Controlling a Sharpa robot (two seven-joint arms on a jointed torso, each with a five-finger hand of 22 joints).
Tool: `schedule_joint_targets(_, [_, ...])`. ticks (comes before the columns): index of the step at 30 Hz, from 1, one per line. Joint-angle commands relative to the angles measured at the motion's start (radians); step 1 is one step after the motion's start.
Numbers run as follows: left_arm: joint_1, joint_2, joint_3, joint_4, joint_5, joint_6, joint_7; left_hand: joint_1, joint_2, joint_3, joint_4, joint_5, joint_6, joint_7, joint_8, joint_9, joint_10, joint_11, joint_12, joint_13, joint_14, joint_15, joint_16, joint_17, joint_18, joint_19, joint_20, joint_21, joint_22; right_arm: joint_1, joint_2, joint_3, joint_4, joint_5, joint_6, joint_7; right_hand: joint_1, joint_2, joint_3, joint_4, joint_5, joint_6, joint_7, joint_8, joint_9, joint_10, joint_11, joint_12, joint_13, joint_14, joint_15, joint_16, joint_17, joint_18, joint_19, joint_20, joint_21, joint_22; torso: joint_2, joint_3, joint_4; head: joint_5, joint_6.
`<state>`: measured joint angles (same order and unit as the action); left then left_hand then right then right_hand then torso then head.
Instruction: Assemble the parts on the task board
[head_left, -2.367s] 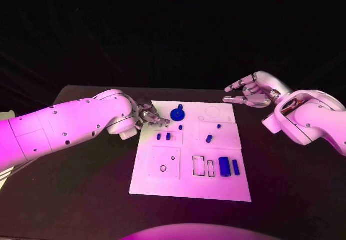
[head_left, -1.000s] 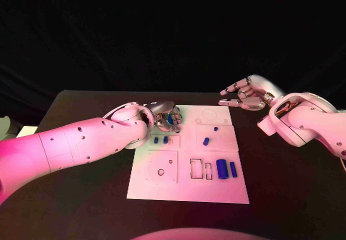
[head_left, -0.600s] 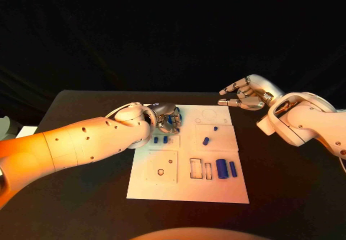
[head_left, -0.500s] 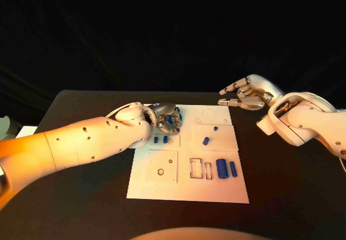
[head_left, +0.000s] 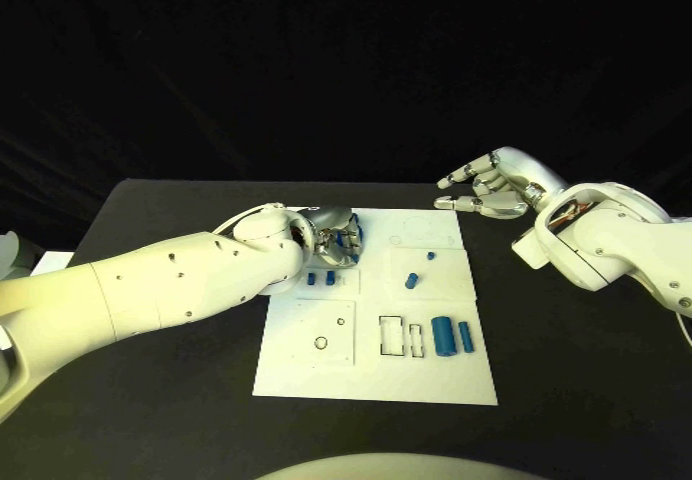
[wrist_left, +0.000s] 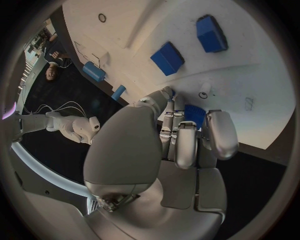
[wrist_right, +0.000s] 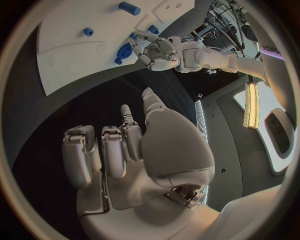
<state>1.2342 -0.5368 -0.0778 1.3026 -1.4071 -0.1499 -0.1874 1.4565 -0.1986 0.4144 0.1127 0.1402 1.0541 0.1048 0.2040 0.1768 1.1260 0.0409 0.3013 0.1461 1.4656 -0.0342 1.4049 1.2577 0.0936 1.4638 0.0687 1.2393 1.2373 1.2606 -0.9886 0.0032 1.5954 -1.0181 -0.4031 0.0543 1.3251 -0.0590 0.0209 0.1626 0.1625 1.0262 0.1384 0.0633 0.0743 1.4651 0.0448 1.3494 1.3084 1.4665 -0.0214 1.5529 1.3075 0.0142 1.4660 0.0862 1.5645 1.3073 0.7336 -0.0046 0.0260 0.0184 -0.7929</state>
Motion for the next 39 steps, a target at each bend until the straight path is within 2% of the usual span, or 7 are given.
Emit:
schedule_joint_targets(1, [-0.004,0.006,-0.001,-0.002,-0.007,0.041,0.007,-0.001,0.01,0.008,0.001,0.0,0.009,-0.003,-0.005,-0.002,0.01,0.001,-0.009,-0.004,0.05,-0.006,-0.002,-0.002,-0.014,0.017,-0.005,0.004,0.001,-0.001,0.002,0.0,0.0,-0.004,0.013,0.008,-0.001,0.009,-0.005,0.001,0.005,0.0,-0.002,0.004,0.001,0.029,0.005,-0.003,0.158,0.096,0.001,-0.003,0.231,-0.014,0.105,0.002,0.006,0.263,0.0,-0.0001,-0.0012,0.0,0.001])
schedule_joint_targets(11, [-0.006,0.008,-0.001,-0.004,-0.007,0.057,0.0,-0.007,0.007,0.016,-0.004,-0.001,0.011,-0.003,-0.015,-0.007,0.014,0.001,-0.023,-0.012,0.05,-0.007,-0.001,-0.005,-0.015,0.017,-0.008,0.008,0.006,-0.001,0.001,0.0,0.002,-0.004,0.013,0.008,-0.001,0.009,-0.005,0.001,0.005,0.0,-0.002,0.004,0.001,0.029,0.005,-0.003,0.158,0.096,0.001,-0.003,0.231,-0.014,0.105,0.002,0.006,0.263,0.0,0.0009,0.0,-0.001,0.0])
schedule_joint_targets(21, [-0.006,0.012,-0.001,-0.005,-0.007,0.073,-0.009,-0.023,0.0,0.028,-0.011,-0.004,-0.007,0.001,-0.047,-0.023,0.011,0.01,-0.05,-0.025,0.049,0.002,-0.002,-0.014,-0.016,0.016,-0.003,0.007,0.008,-0.001,0.0,0.0,0.004,-0.004,0.013,0.007,0.001,0.011,-0.006,0.001,0.006,0.0,-0.002,0.004,0.001,0.029,0.005,-0.003,0.158,0.096,0.001,-0.003,0.231,-0.014,0.105,0.002,0.006,0.263,0.0,0.0008,-0.001,-0.002,0.001])
schedule_joint_targets(23, [-0.006,0.013,-0.001,-0.005,-0.007,0.072,-0.007,-0.022,0.007,0.034,-0.014,-0.004,0.003,0.002,-0.046,-0.023,0.017,0.01,-0.052,-0.027,0.049,0.002,-0.001,-0.015,-0.016,0.016,-0.002,0.008,0.01,-0.001,0.0,0.0,0.004,-0.004,0.013,0.007,0.001,0.011,-0.006,0.001,0.006,0.0,-0.002,0.004,0.001,0.029,0.005,-0.003,0.158,0.096,0.001,-0.003,0.231,-0.014,0.105,0.002,0.006,0.263,0.0,0.0008,-0.0008,-0.001,0.001])
schedule_joint_targets(29, [-0.006,0.013,-0.001,-0.006,-0.005,0.038,0.005,0.0,0.048,0.083,-0.044,-0.009,0.065,0.005,-0.035,-0.019,0.076,0.002,-0.061,-0.028,0.05,-0.004,0.007,-0.009,-0.017,0.018,-0.005,0.016,0.02,-0.001,-0.001,0.0,0.005,-0.004,0.014,0.007,0.001,0.011,-0.006,0.001,0.006,0.0,-0.002,0.004,0.001,0.029,0.005,-0.003,0.158,0.096,0.001,-0.003,0.231,-0.014,0.105,0.002,0.006,0.263,0.0,0.0002,-0.0001,-0.003,0.002])
schedule_joint_targets(33, [-0.006,0.009,-0.001,-0.004,0.006,0.01,0.013,0.004,0.055,0.104,-0.062,-0.01,0.078,0.008,-0.038,-0.02,0.094,0.002,-0.074,-0.029,0.05,-0.004,0.011,-0.007,-0.018,0.019,-0.006,0.02,0.026,-0.001,-0.001,0.0,0.005,-0.004,0.014,0.007,0.002,0.011,-0.006,0.001,0.006,0.0,-0.002,0.004,0.001,0.029,0.005,-0.001,0.158,0.096,0.001,-0.003,0.231,-0.014,0.105,0.002,0.006,0.263,-0.001,-0.0001,-0.0003,-0.004,0.003])
schedule_joint_targets(39, [-0.006,-0.001,0.002,0.005,0.035,-0.043,0.024,-0.005,0.051,0.13,-0.089,-0.014,0.087,0.013,-0.051,-0.025,0.111,0.006,-0.1,-0.032,0.05,-0.001,0.014,-0.009,-0.02,0.021,-0.005,0.027,0.034,-0.001,-0.001,0.0,0.004,-0.004,0.015,0.007,0.002,0.011,-0.006,0.001,0.006,0.0,-0.002,0.004,0.001,0.029,0.005,-0.001,0.158,0.096,0.001,-0.003,0.231,-0.014,0.105,0.002,0.006,0.263,-0.001,-0.0003,-0.0003,-0.005,0.004])
